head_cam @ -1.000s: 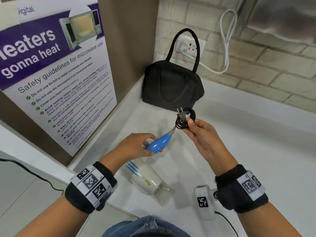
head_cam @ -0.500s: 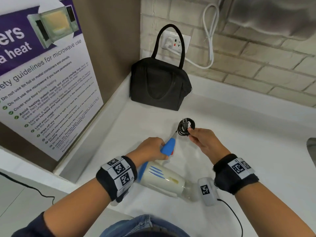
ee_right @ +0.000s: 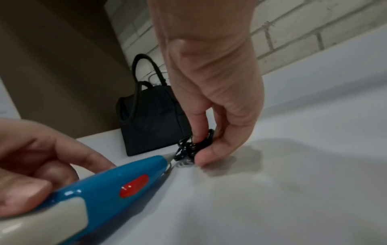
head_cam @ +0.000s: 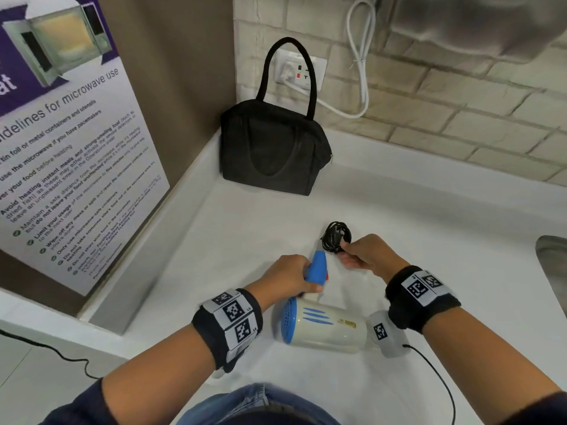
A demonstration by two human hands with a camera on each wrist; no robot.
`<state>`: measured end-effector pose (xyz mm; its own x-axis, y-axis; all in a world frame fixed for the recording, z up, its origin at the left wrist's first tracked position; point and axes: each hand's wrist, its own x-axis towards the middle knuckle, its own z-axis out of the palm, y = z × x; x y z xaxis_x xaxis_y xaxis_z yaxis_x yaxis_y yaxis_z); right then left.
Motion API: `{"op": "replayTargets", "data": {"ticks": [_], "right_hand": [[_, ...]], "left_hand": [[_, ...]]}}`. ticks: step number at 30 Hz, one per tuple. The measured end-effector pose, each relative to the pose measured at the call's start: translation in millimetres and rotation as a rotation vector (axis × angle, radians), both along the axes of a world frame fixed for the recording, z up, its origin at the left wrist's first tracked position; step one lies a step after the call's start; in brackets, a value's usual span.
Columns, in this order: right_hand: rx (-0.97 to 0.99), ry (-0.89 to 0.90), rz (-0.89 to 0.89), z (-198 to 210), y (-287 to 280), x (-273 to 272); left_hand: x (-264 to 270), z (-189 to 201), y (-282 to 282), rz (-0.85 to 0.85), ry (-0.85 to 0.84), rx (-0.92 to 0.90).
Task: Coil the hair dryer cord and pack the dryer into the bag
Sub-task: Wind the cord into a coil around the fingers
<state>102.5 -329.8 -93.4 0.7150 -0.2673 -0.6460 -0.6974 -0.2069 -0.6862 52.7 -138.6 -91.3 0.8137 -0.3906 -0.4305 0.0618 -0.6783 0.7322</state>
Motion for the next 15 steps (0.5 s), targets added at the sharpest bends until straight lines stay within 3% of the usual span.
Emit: {"op": "replayTargets", "data": {"ticks": [5, 15], "right_hand": [[-0.195, 0.051, 0.157, 4, -2, 3], [-0.334, 0.075, 0.288, 12, -7, 8]], "left_hand": [[2, 2, 2, -0.035, -0.002, 0.044], [4, 2, 8, -0.038, -0.014, 0.09]]}}
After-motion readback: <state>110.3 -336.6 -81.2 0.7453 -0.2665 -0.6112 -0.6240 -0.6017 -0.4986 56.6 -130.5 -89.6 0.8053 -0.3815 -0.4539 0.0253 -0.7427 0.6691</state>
